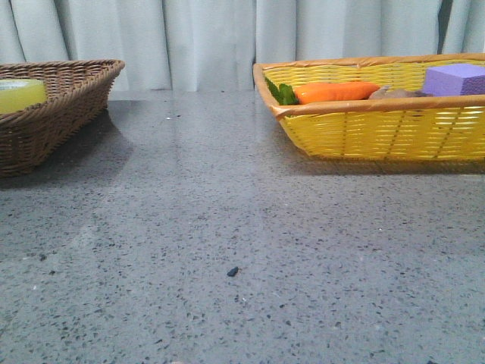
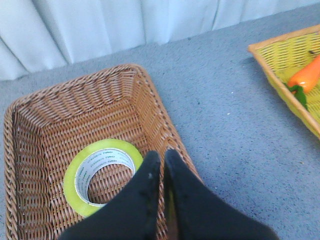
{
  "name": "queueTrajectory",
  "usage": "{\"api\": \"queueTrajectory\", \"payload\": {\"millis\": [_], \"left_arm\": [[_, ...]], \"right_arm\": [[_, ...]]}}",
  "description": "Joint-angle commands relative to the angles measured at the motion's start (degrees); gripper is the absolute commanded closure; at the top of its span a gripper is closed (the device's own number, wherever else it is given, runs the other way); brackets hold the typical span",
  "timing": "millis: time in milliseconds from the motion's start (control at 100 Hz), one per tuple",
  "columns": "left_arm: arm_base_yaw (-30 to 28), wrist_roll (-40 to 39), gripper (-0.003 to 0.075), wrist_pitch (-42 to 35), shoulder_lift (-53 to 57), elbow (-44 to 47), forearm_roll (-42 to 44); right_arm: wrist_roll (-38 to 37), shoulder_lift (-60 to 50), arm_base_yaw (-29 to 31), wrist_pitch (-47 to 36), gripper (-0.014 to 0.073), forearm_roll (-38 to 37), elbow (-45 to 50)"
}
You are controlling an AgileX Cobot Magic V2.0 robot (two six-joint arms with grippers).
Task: Transfer tape with both arms
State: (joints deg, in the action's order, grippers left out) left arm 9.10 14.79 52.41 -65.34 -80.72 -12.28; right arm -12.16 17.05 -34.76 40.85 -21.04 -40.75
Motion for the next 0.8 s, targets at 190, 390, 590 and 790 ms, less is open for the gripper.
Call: {"api": "queueTrajectory", "payload": {"millis": [190, 390, 590, 790], "left_arm": [[-0.1, 1.6, 0.0741, -16.9, 16.7, 19.3, -2.1], [-0.1, 1.6, 0.0741, -27.7, 29.8, 38.6, -5.7], [-0.1, 1.6, 0.0741, -32.7, 42.7, 51.8, -6.7], [-0.1, 1.6, 0.0741, -33.2, 53.7, 59.2, -6.7]], "right_arm": [[-5.5, -9.8, 0.4, -7.0, 0.0666, -7.5, 7.5], [-8.5, -13.6, 0.4, -12.1, 0.0666, -9.5, 13.4], [-10.0, -14.3, 0.4, -12.0, 0.0666, -14.5, 16.6], [-10.1, -14.3, 0.4, -11.9, 0.0666, -15.8, 17.2]]}}
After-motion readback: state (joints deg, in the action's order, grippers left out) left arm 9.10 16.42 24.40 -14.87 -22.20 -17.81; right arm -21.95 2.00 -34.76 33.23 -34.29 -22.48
